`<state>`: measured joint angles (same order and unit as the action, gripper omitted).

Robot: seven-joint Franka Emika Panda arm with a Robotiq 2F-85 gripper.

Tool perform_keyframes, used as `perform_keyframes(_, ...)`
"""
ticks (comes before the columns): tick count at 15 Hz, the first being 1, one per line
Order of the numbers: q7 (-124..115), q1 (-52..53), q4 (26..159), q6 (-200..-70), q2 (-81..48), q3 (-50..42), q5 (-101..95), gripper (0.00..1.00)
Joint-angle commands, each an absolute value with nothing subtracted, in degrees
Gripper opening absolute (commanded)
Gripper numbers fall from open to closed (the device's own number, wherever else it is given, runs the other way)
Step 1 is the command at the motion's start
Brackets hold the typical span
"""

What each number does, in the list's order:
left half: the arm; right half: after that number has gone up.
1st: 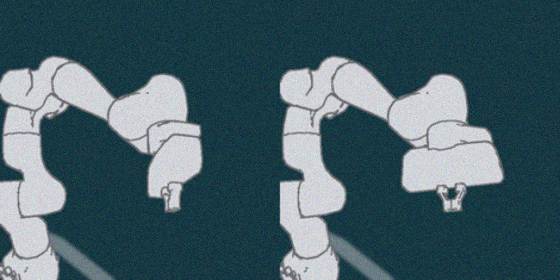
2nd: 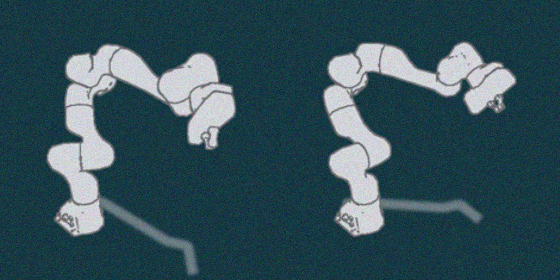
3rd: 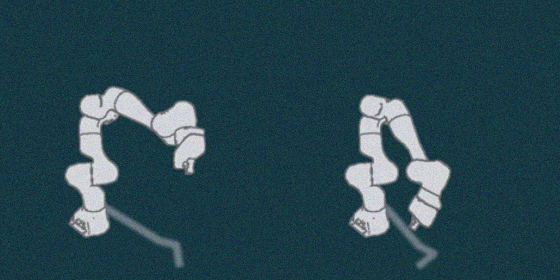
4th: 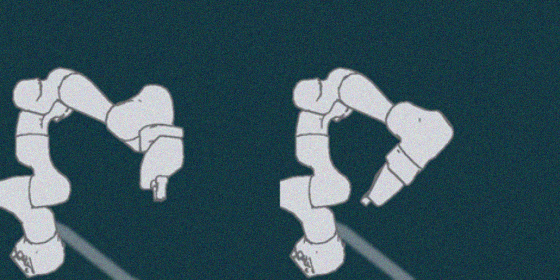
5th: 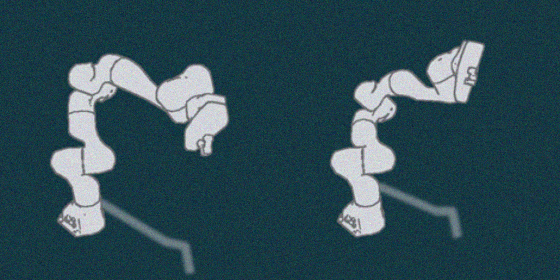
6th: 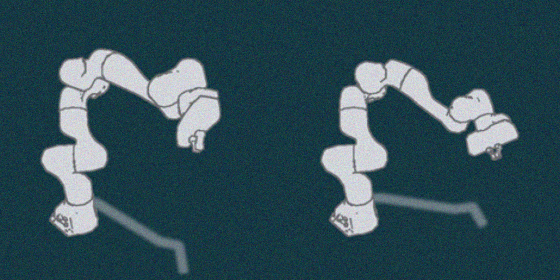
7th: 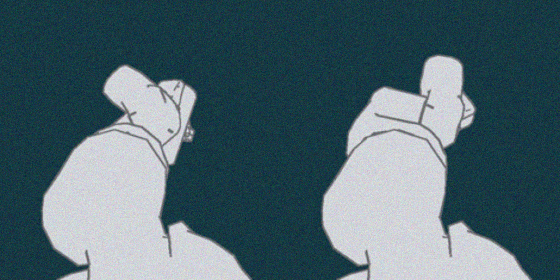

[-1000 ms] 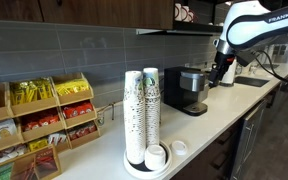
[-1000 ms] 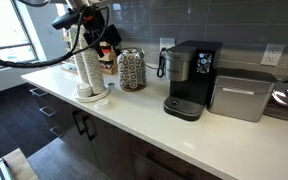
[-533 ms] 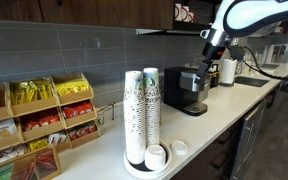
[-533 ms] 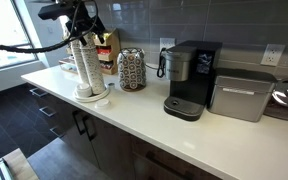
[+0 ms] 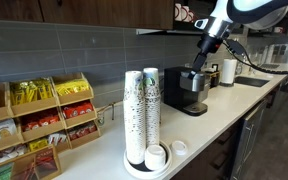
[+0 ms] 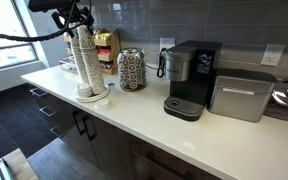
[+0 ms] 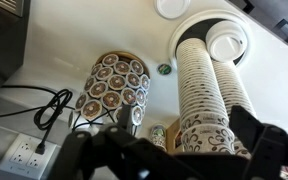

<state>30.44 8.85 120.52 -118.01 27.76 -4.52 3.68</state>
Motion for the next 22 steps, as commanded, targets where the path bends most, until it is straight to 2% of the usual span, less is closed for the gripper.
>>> perform_keyframes(1,30.6,8.7,120.4,-117.9,27.7,-4.5,3.8,1.0)
perform_keyframes(9,33.3,12.3,121.6,-120.5,26.2,-5.3,11.7,1.0)
perform_keyframes(22,44.6,15.5,124.3,-134.1,23.3,-4.7,22.1,1.0)
